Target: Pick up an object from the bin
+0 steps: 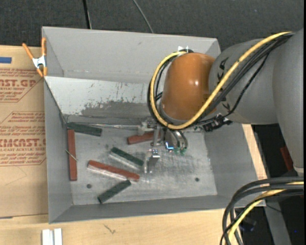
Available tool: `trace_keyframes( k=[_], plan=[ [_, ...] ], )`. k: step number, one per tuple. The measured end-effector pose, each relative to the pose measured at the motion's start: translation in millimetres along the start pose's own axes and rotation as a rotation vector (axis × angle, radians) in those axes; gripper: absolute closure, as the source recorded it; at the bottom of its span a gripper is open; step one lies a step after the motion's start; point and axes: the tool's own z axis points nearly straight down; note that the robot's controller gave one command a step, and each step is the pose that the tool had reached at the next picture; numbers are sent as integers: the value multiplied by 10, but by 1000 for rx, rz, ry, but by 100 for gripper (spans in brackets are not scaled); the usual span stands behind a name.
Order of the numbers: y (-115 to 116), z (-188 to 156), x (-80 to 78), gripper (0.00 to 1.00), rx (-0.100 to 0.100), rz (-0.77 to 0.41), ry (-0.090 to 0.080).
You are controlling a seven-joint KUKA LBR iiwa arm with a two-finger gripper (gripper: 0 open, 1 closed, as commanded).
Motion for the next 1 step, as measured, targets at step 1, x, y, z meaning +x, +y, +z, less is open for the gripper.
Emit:
trace_keyframes(
  k=[1],
  plan=[
    [0,0,0,0,0,0,0]
  ],
)
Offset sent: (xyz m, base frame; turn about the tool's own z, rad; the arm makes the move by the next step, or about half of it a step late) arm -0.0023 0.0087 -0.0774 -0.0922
